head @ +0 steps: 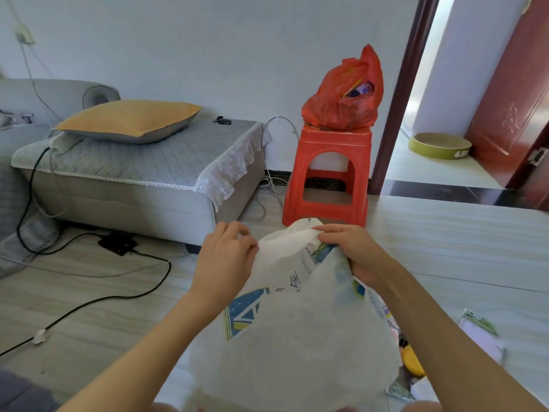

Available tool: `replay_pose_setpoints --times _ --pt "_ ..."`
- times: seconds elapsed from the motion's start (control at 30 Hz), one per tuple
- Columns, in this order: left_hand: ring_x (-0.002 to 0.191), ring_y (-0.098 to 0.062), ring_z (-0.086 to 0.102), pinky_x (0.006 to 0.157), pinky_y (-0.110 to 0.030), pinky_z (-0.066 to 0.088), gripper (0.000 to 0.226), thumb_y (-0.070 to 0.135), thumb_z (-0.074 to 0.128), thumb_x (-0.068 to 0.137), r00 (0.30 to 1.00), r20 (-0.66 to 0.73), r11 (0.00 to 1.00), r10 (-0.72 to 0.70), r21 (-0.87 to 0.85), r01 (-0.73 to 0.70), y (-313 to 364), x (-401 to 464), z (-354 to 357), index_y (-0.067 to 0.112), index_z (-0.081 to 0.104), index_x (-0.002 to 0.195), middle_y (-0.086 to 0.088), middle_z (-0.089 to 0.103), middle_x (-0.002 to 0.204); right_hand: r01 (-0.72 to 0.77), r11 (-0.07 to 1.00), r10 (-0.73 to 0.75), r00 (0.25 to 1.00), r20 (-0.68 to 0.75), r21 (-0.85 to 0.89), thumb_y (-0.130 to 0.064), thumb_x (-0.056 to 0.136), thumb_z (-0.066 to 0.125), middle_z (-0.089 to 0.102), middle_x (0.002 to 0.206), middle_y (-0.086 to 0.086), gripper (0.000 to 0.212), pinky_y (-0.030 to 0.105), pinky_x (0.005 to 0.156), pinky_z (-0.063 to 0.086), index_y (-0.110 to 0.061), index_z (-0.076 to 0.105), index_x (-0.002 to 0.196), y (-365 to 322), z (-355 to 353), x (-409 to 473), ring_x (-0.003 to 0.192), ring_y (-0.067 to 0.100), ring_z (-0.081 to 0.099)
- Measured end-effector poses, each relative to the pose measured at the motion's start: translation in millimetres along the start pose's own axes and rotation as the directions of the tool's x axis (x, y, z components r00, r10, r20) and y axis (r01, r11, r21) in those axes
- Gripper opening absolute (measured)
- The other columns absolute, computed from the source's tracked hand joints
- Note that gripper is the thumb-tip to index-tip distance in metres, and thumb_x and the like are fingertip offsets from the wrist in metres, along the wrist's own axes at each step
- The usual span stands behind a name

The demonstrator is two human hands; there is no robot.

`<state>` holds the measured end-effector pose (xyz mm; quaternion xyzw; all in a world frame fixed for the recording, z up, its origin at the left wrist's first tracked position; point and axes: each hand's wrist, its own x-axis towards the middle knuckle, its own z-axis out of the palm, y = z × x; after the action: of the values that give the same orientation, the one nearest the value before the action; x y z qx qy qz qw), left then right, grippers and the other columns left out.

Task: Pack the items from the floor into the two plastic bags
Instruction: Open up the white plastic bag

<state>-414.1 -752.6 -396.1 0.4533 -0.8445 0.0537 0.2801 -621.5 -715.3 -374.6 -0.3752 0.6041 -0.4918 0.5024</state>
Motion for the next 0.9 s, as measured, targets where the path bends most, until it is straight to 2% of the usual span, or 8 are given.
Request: replay_pose_setpoints --times 0.1,0.23,0.37,0.53,0.6,0.7,0.8,0.9 --pt "0.072 -0.013 0.046 0.063 -0.023 0.032 0.019 0.014 0.047 0.094 0.949 0.179 0.869 -0.26 -0.385 0.311 3.0 3.9 -6.9 0.011 0.063 0.085 0.002 0.057 0.078 0.03 0.96 -0.042 0.999 -0.035 -0.277 -0.008 0.088 0.057 0.067 0.099 0.007 0.017 0.031 0.083 0.052 -0.009 0.07 0.099 12.8 -8.0 6.5 0.09 0.021 0.062" --pt "0.065 -0.015 0.038 0.057 -0.023 0.031 0.027 0.017 0.037 0.098 0.818 0.408 0.538 -0.406 -0.617 0.575 8.2 6.3 -4.0 0.001 0.055 0.086 -0.008 0.044 0.073 0.209 0.617 -0.18 0.976 0.122 -0.759 -0.005 0.09 0.047 0.068 0.105 0.002 0.031 0.022 0.076 0.042 -0.014 0.069 0.111 22.6 1.4 6.7 0.093 0.014 0.057" --pt "0.07 -0.019 0.049 0.063 -0.029 0.041 0.025 0.018 0.043 0.096 0.763 0.416 0.426 -0.495 -0.649 0.631 1.5 7.5 -1.9 0.007 0.065 0.088 -0.009 0.057 0.078 0.448 0.673 -0.393 0.891 0.228 -0.589 -0.019 0.09 0.054 0.051 0.131 -0.007 0.039 0.021 0.1 0.034 -0.026 0.053 0.129 8.0 20.9 -3.9 0.117 0.007 0.048" --pt "0.068 -0.019 0.062 0.058 -0.025 0.052 0.014 0.013 0.052 0.092 0.718 0.537 0.118 -0.442 -0.759 0.64 0.3 6.0 -7.3 0.011 0.067 0.091 -0.011 0.067 0.083 0.657 0.418 -0.522 0.739 0.425 -0.627 -0.032 0.082 0.064 0.064 0.119 -0.002 0.038 0.022 0.095 0.04 -0.02 0.063 0.118 17.3 53.3 -10.1 0.107 0.01 0.055" --pt "0.07 -0.016 0.058 0.057 -0.022 0.048 0.015 0.02 0.053 0.092 0.724 0.479 0.18 -0.496 -0.759 0.626 0.9 6.7 -4.5 0.014 0.06 0.104 -0.007 0.063 0.087 0.655 0.39 -0.562 0.726 0.397 -0.647 -0.027 0.087 0.057 0.069 0.092 0.007 0.024 0.027 0.079 0.042 -0.008 0.071 0.094 16.6 58.7 -9.1 0.086 0.019 0.06" --pt "0.095 -0.012 0.052 0.077 -0.02 0.041 0.033 0.039 0.059 0.084 0.896 0.152 0.624 -0.417 -0.669 0.404 -3.1 3.5 -3.7 0.028 0.047 0.112 0.002 0.054 0.107 0.522 0.567 -0.523 0.826 0.211 -0.637 -0.017 0.089 0.054 0.046 0.057 0.001 0.034 0.023 0.056 0.028 -0.015 0.05 0.055 11.0 54.3 -5.2 0.057 0.013 0.04" --pt "0.111 -0.005 0.04 0.094 -0.025 0.032 0.059 0.057 0.061 0.071 0.993 0.091 0.899 -0.079 -0.423 0.11 -1.6 -1.6 -6.0 0.034 0.041 0.122 0.012 0.042 0.119 0.349 0.778 -0.38 0.924 0.051 -0.522 -0.014 0.087 0.056 0.044 0.056 0.002 0.033 0.022 0.055 0.029 -0.01 0.052 0.055 11.4 44.7 -0.5 0.055 0.013 0.038" --pt "0.109 -0.013 0.047 0.09 -0.025 0.037 0.046 0.031 0.06 0.085 0.968 0.25 0.96 -0.008 -0.269 0.078 0.1 -5.7 6.0 0.024 0.043 0.128 0.005 0.048 0.123 0.267 0.91 -0.293 0.956 -0.036 -0.316 -0.016 0.086 0.061 0.064 0.072 0.005 0.014 0.031 0.065 0.045 -0.011 0.07 0.077 9.2 39.1 -3.0 0.066 0.016 0.056"
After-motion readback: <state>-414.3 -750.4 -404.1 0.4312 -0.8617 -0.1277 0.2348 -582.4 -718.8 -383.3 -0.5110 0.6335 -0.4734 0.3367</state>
